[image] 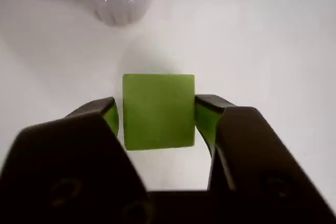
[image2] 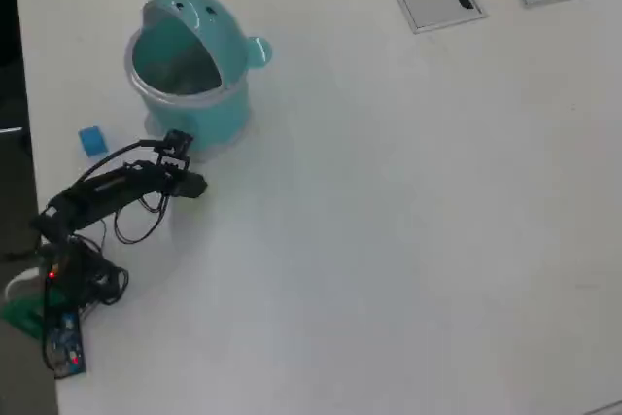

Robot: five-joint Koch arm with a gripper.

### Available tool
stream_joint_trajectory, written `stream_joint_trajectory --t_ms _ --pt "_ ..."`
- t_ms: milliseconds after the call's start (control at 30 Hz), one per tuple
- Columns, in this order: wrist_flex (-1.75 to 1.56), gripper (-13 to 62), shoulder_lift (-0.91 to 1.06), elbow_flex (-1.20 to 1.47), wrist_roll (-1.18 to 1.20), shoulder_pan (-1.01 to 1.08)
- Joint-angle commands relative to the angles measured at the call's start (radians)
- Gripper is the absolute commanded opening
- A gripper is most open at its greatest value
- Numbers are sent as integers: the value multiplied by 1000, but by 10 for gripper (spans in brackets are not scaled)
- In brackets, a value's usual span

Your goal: Grasp RGB lego blocks and put them in the bin one by one.

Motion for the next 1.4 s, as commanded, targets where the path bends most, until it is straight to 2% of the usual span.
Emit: stream_joint_trajectory --t_ms 0,133,233,667,967,1367 --pt "-41 244 -6 -32 -2 5" --pt "-40 154 -8 -37 44 9" --pt "-32 118 0 -41 57 -2" --pt "11 117 196 -71 52 -3" --pt "52 117 336 -153 114 -95" --pt "-48 118 399 -284 152 -181"
